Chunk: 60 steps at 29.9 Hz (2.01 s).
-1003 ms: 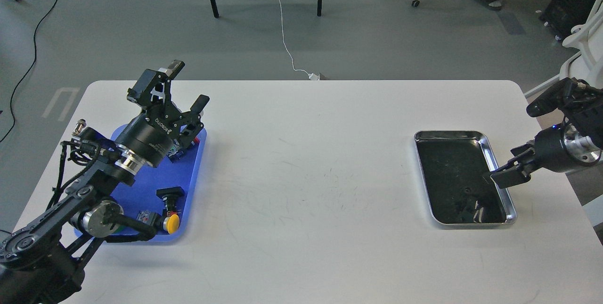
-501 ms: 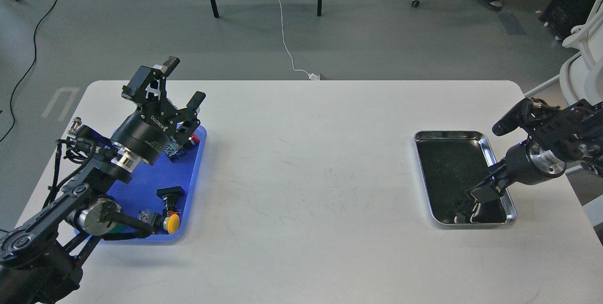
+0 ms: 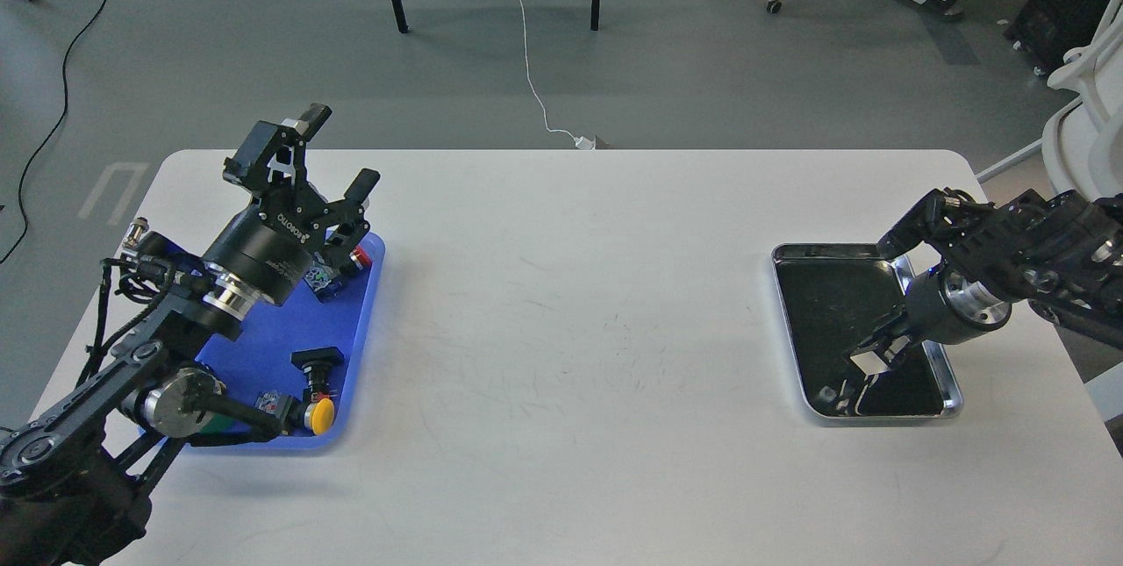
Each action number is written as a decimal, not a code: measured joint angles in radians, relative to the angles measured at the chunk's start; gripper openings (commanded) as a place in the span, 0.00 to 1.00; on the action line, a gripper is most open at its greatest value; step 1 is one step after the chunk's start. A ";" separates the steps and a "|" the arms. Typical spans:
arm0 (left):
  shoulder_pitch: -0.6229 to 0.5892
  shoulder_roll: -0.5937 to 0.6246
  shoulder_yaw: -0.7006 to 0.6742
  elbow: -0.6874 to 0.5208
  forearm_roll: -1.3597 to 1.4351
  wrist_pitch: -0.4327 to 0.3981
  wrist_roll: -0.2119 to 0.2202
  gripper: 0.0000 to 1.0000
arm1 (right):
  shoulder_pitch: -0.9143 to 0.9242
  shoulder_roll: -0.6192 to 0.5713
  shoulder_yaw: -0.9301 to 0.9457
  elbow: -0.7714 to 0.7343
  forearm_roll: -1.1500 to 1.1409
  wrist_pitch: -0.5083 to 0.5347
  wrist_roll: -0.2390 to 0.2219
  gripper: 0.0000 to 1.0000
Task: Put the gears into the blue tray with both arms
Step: 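Lower the right gripper and grasp another small black part on the mat, then carry the second black part to the table center and release it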
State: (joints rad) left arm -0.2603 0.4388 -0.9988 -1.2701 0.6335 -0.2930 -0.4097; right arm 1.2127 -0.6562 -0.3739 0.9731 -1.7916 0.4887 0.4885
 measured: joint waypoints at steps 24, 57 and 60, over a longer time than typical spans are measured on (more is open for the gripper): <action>-0.001 0.009 -0.010 0.000 -0.007 0.000 0.000 0.98 | -0.016 -0.008 0.000 -0.002 0.001 0.000 0.000 0.42; -0.002 0.015 -0.023 -0.004 -0.011 -0.002 -0.001 0.98 | 0.057 -0.054 0.023 0.057 0.026 0.000 0.000 0.18; -0.002 0.015 -0.023 -0.006 -0.011 -0.002 -0.001 0.98 | 0.113 -0.055 0.027 0.093 0.073 0.000 0.000 0.18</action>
State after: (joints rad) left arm -0.2626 0.4541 -1.0216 -1.2758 0.6227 -0.2946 -0.4110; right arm 1.3254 -0.7114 -0.3467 1.0661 -1.7185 0.4888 0.4886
